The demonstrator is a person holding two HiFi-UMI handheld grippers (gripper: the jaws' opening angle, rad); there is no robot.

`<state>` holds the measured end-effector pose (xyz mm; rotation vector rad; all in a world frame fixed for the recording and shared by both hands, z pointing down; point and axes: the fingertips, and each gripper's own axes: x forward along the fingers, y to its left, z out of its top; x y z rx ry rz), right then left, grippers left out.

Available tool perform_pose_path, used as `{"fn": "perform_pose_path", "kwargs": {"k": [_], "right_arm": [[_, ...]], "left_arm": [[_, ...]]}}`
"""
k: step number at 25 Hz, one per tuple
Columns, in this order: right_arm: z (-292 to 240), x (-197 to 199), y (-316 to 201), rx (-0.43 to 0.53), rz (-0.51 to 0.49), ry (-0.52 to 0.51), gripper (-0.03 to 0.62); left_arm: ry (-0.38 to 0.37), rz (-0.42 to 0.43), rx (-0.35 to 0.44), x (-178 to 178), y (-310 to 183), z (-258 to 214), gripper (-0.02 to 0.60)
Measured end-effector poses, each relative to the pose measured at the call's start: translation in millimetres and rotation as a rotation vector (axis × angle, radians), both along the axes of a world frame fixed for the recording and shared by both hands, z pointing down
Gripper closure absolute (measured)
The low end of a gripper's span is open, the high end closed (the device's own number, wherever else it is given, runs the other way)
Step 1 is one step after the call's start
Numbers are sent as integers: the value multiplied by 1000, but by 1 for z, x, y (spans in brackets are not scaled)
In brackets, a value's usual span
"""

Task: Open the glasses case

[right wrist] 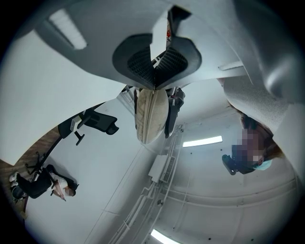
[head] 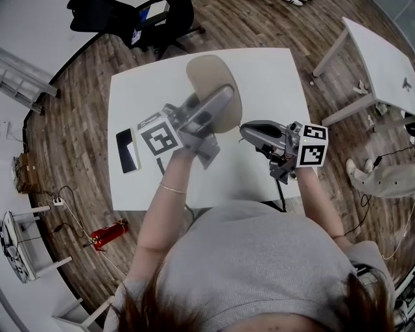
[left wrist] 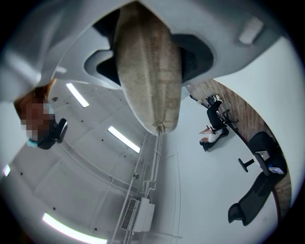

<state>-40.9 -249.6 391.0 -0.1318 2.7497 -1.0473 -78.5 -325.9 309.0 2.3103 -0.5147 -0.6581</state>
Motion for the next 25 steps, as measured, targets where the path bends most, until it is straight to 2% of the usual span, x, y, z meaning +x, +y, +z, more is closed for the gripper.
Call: {"fn": "perform_pose_path", "kwargs": {"k": [15, 20, 25], "right_arm": [[9, -24, 16, -11, -80, 24, 583], [13, -35, 22, -6, -102, 32, 583], [15, -41, 26, -3, -121, 41, 583]], "left_arm": [[-2, -5, -7, 0, 0, 2, 275], [20, -18, -22, -5, 2, 7, 275], [5, -21, -22, -5, 3, 9, 276]]}}
